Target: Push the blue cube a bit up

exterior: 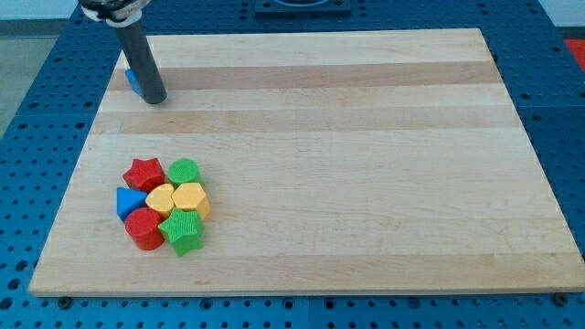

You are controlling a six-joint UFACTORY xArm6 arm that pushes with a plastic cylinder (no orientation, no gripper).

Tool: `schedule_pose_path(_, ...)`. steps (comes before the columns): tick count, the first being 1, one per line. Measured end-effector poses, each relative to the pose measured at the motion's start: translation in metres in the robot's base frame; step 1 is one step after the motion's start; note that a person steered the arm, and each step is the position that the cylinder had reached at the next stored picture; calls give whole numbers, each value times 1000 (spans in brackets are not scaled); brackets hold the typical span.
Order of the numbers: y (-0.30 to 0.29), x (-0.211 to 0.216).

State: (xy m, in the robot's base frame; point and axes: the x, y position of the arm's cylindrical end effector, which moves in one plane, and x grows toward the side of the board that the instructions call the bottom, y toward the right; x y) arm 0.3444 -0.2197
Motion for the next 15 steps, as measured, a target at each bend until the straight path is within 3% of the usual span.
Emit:
schedule_pose_path(3, -36, -3)
schedule_pose_path(5, -35, -31)
schedule_pose_path(11, 15, -46)
schedule_pose_path(15, -17, -65)
